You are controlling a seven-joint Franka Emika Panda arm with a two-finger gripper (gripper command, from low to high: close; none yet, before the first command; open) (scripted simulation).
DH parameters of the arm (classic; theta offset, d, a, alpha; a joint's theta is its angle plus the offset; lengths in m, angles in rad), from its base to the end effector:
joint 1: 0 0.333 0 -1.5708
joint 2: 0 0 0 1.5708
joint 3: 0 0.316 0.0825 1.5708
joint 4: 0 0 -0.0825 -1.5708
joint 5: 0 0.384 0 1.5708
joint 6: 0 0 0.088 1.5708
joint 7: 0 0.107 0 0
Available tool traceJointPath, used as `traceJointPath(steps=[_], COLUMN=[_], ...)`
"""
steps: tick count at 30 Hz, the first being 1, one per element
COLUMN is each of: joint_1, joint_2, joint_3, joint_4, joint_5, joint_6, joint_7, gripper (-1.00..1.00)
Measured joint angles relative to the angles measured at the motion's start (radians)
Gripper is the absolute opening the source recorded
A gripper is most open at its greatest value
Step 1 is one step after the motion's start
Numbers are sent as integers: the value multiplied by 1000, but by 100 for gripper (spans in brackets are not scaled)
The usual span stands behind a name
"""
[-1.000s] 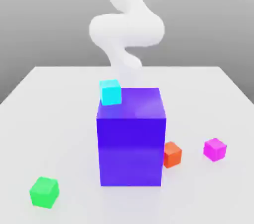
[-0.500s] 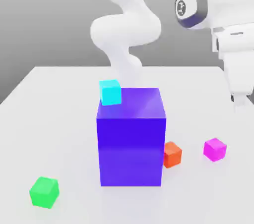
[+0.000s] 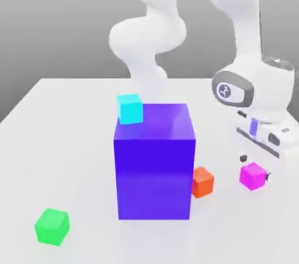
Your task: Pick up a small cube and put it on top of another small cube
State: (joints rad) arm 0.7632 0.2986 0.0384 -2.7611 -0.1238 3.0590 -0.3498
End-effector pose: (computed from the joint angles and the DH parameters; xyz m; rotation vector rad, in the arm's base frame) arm 0.2511 0.2758 0.1279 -2.5254 -1.8667 0.0001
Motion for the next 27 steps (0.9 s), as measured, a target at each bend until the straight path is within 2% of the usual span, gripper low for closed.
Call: traceJointPath(steps=[7,14,27], joint_1=[1,-40,-170], joint_2=[-3,-222,-129], joint_3=[0,59,-148], joint_4=[0,-41,97], joint_5=[-1,94,172], joint_6=[-4,-183,-223], joint_7=[1,-61,389], gripper=[-100,-100,-100])
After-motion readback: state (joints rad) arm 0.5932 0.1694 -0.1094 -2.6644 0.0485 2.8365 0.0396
